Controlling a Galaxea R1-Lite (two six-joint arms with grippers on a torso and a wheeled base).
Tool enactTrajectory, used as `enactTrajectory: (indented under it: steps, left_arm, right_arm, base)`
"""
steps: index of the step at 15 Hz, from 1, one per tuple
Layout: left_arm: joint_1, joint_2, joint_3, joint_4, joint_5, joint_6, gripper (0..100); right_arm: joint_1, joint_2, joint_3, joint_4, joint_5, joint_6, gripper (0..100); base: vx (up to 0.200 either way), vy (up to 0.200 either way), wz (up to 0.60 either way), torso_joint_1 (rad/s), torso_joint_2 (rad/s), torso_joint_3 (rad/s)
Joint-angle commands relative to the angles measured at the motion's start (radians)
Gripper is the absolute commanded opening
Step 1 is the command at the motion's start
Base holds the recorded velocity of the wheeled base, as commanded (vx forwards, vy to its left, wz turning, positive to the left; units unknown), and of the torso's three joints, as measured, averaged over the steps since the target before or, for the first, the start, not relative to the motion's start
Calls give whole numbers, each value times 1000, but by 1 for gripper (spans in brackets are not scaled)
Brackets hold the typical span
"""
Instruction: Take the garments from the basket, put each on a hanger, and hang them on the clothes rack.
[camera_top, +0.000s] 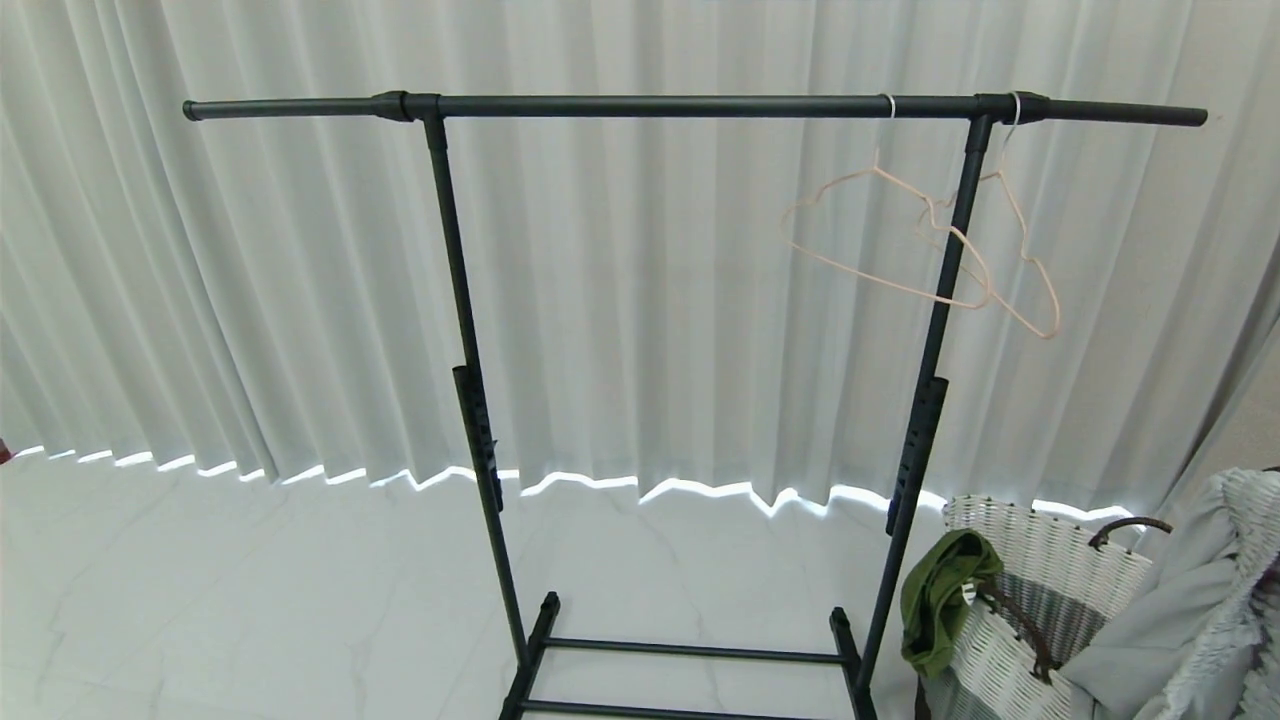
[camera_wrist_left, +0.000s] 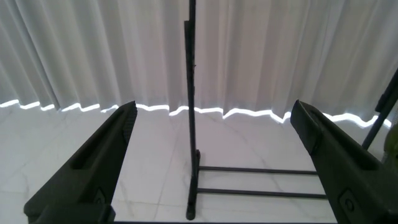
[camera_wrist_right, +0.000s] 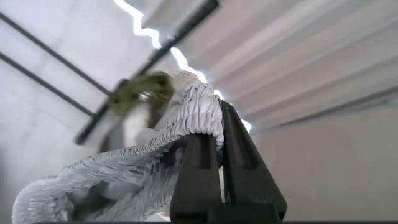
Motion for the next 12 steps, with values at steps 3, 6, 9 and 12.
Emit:
enactTrajectory:
  steps: [3,6,9,12]
  left_arm:
    - [0,0,0,1,-2,8,100]
    - [0,0,0,1,-11,70,100]
    - [0,0,0,1,-11,101,100]
    - [0,0,0,-1,-11,95,100]
  right_arm:
    - [172,82,-57,-2,-1,128,0]
    - [356,173,-136,-2,1,267,0]
    - [507,246,-204,-2,6,399,0]
    - [539,282,-204,-2,6,433,0]
  base:
    - [0,0,0,0,0,0]
    - [0,0,0,0,0,0]
    - [0,0,0,0,0,0]
    - [0,0,0,0,0,0]
